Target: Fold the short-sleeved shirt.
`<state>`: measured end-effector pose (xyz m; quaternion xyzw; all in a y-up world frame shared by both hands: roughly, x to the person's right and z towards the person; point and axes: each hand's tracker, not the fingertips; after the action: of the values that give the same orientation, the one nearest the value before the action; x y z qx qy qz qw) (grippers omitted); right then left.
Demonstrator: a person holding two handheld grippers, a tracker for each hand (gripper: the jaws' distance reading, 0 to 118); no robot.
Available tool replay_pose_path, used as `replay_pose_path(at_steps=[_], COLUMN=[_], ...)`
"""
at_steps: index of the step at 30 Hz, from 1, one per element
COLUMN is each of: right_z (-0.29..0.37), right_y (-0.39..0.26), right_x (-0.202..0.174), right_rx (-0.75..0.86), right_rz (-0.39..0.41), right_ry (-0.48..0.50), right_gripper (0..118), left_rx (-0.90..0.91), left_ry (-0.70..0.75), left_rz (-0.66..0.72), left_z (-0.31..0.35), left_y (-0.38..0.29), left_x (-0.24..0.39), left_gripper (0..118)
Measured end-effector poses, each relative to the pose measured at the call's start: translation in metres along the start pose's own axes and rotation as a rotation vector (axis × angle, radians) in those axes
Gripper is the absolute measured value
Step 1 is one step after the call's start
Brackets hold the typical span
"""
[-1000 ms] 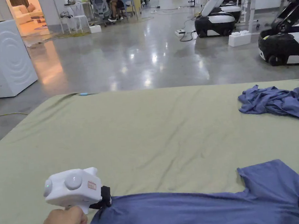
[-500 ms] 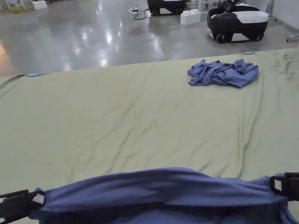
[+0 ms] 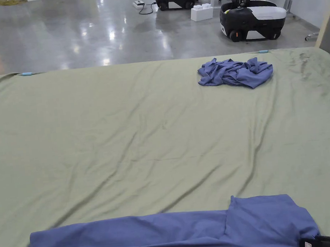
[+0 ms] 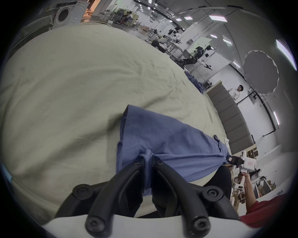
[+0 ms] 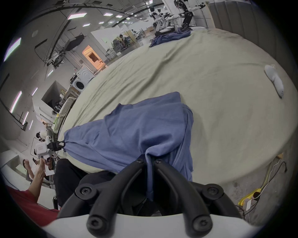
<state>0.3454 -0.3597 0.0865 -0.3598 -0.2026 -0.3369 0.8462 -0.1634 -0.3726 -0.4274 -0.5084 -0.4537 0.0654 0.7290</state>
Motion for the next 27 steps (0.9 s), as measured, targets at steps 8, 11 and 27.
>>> replay_pose_path(at_steps=[8, 11, 27], right_z=[0.002, -0.001, 0.134], right_y=[-0.013, -0.018, -0.056], right_x=[-0.008, -0.007, -0.214], right_rx=[-0.035, -0.039, 0.882], right_rz=[-0.016, -0.029, 0.455], right_ry=[-0.025, -0.037, -0.294], right_gripper=[6, 10, 23], left_rx=[-0.028, -0.057, 0.858], left_ry=[0.019, -0.015, 0.187], left_rz=[-0.050, -0.012, -0.427], left_z=[0.003, 0.003, 0.171], left_y=[0.005, 0.005, -0.064], left_x=[0.008, 0.007, 0.206], left_gripper=[14, 72, 40])
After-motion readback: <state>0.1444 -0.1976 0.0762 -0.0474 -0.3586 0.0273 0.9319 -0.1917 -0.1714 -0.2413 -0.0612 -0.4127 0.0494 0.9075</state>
